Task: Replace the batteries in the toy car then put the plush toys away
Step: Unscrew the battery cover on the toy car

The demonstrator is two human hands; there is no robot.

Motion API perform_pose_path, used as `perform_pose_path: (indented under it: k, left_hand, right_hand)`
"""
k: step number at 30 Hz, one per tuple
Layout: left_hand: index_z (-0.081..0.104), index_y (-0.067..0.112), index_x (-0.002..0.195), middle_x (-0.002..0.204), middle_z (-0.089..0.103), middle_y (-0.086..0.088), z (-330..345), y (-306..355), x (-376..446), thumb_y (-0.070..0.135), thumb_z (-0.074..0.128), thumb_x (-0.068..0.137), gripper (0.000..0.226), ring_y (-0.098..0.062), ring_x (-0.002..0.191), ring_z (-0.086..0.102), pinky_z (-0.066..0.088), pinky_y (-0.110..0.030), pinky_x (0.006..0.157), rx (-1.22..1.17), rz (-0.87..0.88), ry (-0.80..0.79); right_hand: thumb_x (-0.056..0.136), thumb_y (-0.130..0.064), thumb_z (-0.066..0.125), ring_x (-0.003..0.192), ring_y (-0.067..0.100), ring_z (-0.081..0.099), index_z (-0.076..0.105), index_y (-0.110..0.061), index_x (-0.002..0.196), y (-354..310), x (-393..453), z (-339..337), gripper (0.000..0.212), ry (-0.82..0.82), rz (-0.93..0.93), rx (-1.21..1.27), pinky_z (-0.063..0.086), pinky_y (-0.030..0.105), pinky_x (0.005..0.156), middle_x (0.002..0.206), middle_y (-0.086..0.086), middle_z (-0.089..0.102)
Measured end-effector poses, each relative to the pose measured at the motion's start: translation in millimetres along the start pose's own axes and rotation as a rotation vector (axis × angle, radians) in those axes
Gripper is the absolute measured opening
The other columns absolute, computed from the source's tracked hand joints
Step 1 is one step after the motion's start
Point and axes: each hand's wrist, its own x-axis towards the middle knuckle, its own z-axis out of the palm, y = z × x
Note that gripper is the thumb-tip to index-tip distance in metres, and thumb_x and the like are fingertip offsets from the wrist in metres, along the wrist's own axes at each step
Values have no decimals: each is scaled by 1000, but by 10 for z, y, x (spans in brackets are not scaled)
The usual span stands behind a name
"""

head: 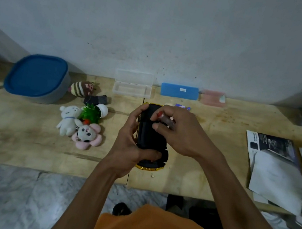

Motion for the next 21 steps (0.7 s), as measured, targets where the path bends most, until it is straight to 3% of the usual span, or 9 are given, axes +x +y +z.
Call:
perform_pose_path:
  k: [3,7,11,14,21]
  left_hand:
    - [42,39,144,138,57,-8,-133,-11,-78,-18,79,56,112,-37,113,65,60,-45,76,-6,-3,11]
    - [45,41,142,135,56,-9,-347,-55,-201,-18,79,54,111,-36,111,65,61,-44,74,-8,-17,35]
    - [43,36,143,134,57,-6,-514,-146,-305,-27,79,56,113,-23,108,67,60,-38,73,-2,-49,22]
    - [42,34,146,133,59,-2,-573,-233,-333,-20,79,54,112,-20,110,66,60,-36,74,18,-78,7]
    - [44,40,143,138,54,-7,-457,-309,-67,-15,79,52,112,-29,114,63,60,-38,73,7,-116,3]
  right_hand:
    - [91,-15,69,91,-1,63,73,-23,101,-36,3,159,14,29,40,86,46,6,72,93,-15,68]
    - [83,-17,78,86,1,69,78,-21,95,-57,3,430,13,127,160,208,55,16,76,90,-9,74]
    - [82,-17,80,78,2,70,79,-19,90,-96,-20,646,8,121,221,175,54,13,69,84,-6,76]
    - [82,-15,79,75,2,69,79,-18,85,-87,-57,740,4,113,242,141,52,13,66,81,-4,76]
    - [77,-17,84,82,13,74,79,-16,84,149,40,618,9,173,363,297,61,35,83,81,-1,77]
